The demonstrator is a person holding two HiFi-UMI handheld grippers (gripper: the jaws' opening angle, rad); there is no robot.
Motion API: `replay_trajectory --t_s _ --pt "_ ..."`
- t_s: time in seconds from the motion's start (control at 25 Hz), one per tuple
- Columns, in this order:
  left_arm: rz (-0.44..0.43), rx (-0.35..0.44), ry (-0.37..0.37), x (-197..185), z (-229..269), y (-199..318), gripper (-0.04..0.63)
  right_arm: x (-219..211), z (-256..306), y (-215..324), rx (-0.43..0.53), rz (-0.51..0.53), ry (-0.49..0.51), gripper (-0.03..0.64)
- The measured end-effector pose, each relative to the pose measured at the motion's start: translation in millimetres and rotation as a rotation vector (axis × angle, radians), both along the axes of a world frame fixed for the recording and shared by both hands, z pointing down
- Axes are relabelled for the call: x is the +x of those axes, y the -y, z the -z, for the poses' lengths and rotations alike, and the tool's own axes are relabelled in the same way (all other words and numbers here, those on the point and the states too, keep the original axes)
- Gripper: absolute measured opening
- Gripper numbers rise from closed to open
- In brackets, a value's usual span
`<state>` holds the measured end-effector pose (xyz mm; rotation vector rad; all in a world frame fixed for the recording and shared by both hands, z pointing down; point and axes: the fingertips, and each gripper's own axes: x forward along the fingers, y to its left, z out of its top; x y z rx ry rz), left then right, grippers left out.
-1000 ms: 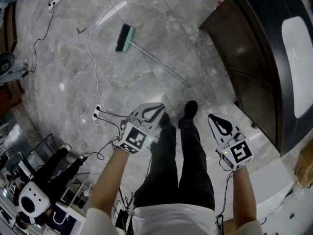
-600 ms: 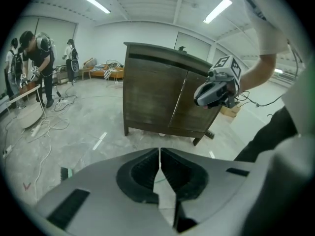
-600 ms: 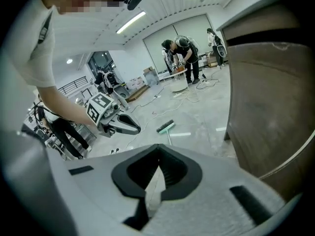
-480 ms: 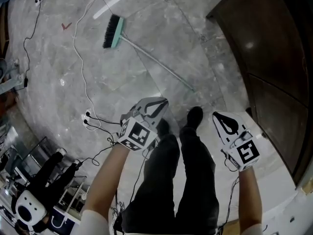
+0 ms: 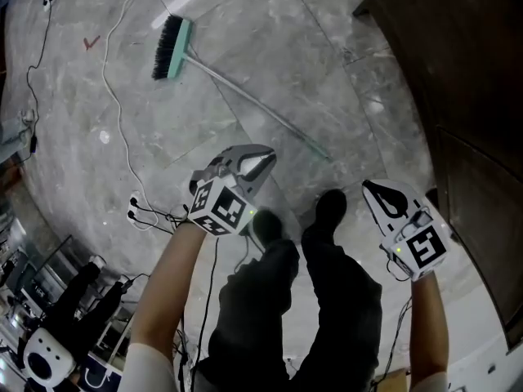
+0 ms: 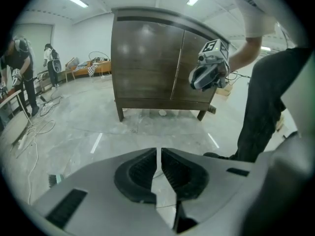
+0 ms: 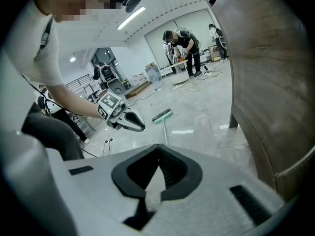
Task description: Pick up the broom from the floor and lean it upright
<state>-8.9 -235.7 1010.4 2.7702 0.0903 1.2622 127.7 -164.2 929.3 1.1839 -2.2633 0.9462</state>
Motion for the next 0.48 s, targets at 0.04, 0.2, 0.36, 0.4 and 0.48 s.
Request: replay_trajectory --t_s 0.04,0.2,0.36,0.4,0.48 --pt "-0.012 0.0 0.005 1 -11 1 0.012 2 -10 1 -0.001 0.002 0.003 0.002" --pt "-0.073 0.01 0.021 1 -51 7 0.012 4 -45 6 -0.01 0.017 0.014 0.002" --pt "-0.146 0.008 0.05 2 -95 13 0.014 2 -80 11 -0.01 0.077 0.019 0.002" --pt "-0.17 0.008 0.059 1 -107 14 0.018 2 -90 13 -0.013 0.085 0.023 0.002" --pt "-0.228 0.017 0.08 -2 -131 17 0.074 -2 -108 16 -0.024 0.096 0.049 0.002"
